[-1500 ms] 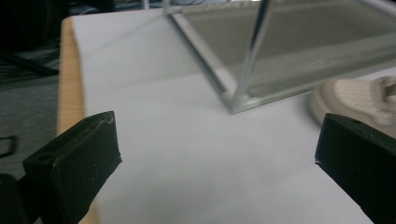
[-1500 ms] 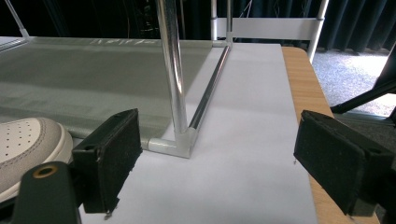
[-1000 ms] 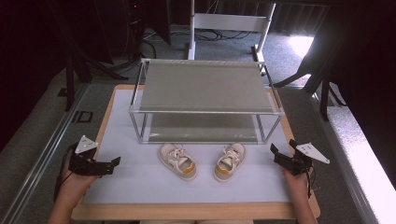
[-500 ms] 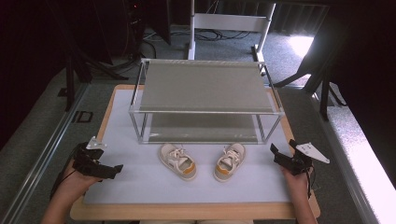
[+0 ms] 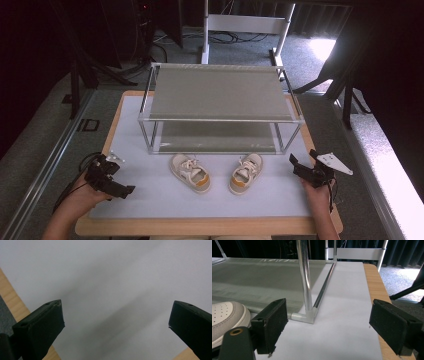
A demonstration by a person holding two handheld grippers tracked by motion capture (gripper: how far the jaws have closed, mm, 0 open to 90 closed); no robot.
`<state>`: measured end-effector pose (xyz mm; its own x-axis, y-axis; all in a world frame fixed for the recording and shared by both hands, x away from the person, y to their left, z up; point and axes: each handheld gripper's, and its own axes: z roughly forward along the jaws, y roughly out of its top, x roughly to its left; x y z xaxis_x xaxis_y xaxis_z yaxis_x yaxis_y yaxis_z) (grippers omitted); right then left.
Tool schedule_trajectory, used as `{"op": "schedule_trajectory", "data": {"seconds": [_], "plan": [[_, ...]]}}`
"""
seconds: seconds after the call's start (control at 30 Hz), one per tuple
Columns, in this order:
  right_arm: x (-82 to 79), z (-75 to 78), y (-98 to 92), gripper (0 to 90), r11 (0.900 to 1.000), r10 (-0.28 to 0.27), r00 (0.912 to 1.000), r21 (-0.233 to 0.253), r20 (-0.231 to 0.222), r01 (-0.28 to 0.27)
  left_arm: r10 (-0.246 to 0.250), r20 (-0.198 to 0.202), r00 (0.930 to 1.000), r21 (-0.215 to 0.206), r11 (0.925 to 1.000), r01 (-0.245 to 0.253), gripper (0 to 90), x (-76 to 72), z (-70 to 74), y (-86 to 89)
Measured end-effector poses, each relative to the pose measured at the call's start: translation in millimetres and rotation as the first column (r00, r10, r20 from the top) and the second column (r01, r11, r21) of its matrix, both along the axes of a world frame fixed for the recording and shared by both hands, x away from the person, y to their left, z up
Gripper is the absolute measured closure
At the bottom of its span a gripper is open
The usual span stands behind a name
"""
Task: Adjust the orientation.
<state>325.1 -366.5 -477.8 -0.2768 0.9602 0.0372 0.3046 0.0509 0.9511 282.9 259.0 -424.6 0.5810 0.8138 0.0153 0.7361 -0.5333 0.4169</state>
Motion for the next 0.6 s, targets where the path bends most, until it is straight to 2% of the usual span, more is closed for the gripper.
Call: {"op": "schedule_trajectory", "data": {"seconds": [0.17,0.3,0.5,0.6], "plan": [[0.2,0.0,-0.1,14.2,1.0,0.0,1.0,0.0,-0.001,0.0,-0.033,-0.047,0.9983,0.007,0.9994,0.033,0.0,-0.3,-0.8,-5.1],[0.1,0.0,-0.1,14.2,1.0,0.0,1.0,0.001,-0.001,0.0,-0.032,-0.07,0.997,0.023,0.9992,0.034,0.0,0.8,-1.0,-7.1],[0.2,0.0,-0.2,14.2,1.0,0.001,1.0,0.002,-0.004,-0.001,-0.032,-0.074,0.9968,0.026,0.9991,0.034,0.0,1.4,2.1,-8.5],[0.3,0.0,0.0,14.2,1.0,0.001,1.0,-0.002,-0.003,-0.001,-0.029,-0.08,0.9964,0.013,0.9995,0.03,0.0,2.3,4.5,-10.2]]}}
